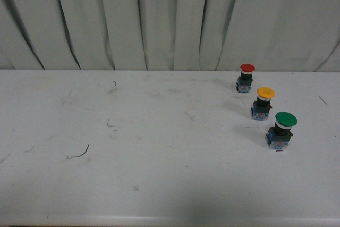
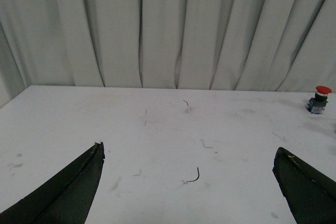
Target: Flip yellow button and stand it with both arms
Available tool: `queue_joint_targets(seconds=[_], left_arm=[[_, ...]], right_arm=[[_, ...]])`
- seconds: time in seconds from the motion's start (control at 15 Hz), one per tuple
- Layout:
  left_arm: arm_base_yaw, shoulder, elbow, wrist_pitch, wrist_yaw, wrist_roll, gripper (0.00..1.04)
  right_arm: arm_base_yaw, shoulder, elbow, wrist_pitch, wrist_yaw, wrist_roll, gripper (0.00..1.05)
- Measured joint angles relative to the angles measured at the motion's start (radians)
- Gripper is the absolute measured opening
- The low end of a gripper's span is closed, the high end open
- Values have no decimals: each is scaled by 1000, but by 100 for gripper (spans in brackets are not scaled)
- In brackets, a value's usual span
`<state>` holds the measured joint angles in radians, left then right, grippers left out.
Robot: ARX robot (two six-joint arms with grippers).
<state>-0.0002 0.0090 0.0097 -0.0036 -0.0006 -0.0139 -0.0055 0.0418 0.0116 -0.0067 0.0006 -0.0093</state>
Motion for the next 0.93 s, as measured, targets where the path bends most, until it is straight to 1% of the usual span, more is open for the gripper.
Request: queue_joint_targets(seconds=[0.07, 0.13, 0.4, 0.47, 0.73, 0.93], left_arm=[[0, 0, 0, -1, 1, 0, 98], [0, 0, 0, 2, 0, 0, 98], [0, 0, 0, 0, 0, 0, 98], [0, 0, 0, 0, 0, 0, 98], [0, 0, 0, 0, 0, 0, 98], [0, 0, 0, 0, 0, 0, 98]], right_arm=[[0, -38, 1, 23, -1, 1, 2], [0, -38, 0, -1, 0, 1, 2], [0, -38, 0, 3, 0, 2, 2], [0, -38, 0, 3, 0, 2, 8], [0, -38, 0, 3, 0, 2, 56], [0, -38, 0, 3, 0, 2, 94]])
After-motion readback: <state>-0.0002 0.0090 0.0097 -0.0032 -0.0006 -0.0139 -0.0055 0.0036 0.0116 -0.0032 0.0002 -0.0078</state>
